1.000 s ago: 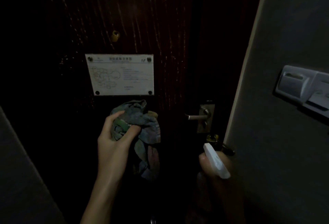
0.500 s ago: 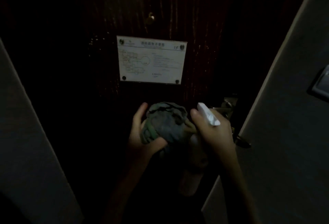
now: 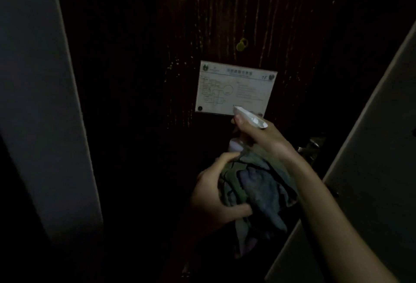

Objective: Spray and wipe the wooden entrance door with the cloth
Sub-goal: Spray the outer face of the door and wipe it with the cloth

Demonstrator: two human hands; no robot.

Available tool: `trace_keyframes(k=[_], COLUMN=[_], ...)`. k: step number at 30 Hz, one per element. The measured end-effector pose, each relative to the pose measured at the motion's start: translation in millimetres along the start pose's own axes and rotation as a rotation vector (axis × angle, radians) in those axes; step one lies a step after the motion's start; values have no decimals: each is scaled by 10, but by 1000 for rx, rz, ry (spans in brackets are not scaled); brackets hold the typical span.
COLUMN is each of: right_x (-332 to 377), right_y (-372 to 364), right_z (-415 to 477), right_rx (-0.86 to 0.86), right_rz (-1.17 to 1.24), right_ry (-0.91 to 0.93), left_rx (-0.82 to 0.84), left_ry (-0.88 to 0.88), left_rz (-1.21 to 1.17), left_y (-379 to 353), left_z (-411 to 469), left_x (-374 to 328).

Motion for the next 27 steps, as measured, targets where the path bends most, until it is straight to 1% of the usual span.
trace_keyframes(k=[3,4,6,8,11,15,16,19,21,24,27], right_x=[-71,-66,-19,54,189,236,228,217,197,238,345], right_y=[-102,-127,-221,-286,-313,-380,-408,-530,-548,-581,-640], right_z=[50,61,77,112,174,255,265,285,349,376,335], right_rx=[15,18,74,129,147,187,227,299,285,360,427], right_rz=[102,129,137,108,-31,-33,-21,36,97,55,-16], right_ry=[-83,-90,-68,-19,50,22,12,-80,-156,-147,-100], left_rx=[-167,-196,-150,-36,61,30,25,31,48,11,-26], left_ry=[-177,-186,-122,-69,-47,-44,-46,-43,-32,-42,-42], left_rz=[352,382,322,225,173,172,180,216,222,170,48], left_y=[179,242,314,310,243,260,290,378,390,422,444], left_z=[44,73,160,243,305,390,437,584,641,660,652], left_x=[-218,-227,-144,-49,-9,-69,-89,-135,-158,-191,-226])
Point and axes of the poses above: each hand's wrist, its own z-axis towards the middle knuckle, its own y-axis out of the back of the hand, x = y × z, the point moved 9 cm from there along z, towards the middle knuckle, and after that the axes turned 1 degree about x, right-handed, at the moved point
